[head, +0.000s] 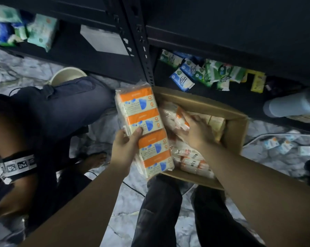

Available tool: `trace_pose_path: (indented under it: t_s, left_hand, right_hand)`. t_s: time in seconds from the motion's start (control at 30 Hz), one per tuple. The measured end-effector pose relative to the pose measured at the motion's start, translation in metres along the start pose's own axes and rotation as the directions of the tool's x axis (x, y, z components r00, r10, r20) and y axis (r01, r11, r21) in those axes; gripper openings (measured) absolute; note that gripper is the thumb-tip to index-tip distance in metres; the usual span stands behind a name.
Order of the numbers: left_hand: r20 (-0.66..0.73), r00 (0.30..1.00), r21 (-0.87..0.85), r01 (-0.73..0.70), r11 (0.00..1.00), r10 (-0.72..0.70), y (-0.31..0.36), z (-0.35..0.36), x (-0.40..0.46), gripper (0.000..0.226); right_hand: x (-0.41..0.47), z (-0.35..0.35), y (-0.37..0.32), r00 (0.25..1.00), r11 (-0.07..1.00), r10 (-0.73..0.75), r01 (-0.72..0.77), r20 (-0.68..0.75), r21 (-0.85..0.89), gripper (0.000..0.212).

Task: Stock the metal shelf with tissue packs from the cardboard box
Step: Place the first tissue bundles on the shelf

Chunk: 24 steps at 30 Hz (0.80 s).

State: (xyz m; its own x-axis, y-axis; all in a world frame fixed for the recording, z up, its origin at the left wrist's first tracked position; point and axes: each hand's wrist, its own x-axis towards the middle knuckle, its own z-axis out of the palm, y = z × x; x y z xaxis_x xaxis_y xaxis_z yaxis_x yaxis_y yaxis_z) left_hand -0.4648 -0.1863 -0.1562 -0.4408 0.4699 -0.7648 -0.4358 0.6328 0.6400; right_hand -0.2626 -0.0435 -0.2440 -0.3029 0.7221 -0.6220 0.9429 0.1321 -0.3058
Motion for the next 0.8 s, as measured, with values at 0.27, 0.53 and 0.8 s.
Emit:
trace_pose_path:
  t_s: [0.27,0.53,0.8]
  left_hand:
    - [0.057,0.997,-0.015,-0.054,0.998,0.055,0.049,0.012,-0.073,0.034]
    - [0.198,0.953,0.010,-0.237,0.971,0.230,0.133,0.041,-0.196,0.038]
    - [0.311,0.847,-0.066,-0.432,0.899,0.430,0.230,0.077,-0.328,0.043]
  right_hand:
    - [-0.096,-0.083,-0.006,0.994,0.847,0.054,0.005,-0.096,0.531,0.061]
    - [-0.230,-0.203,-0.018,0.964,0.649,0.052,0.166,-0.261,0.743,0.049]
    - [-0.353,-0.345,-0.028,0.866,0.591,0.059,0.370,-0.496,0.717,0.057]
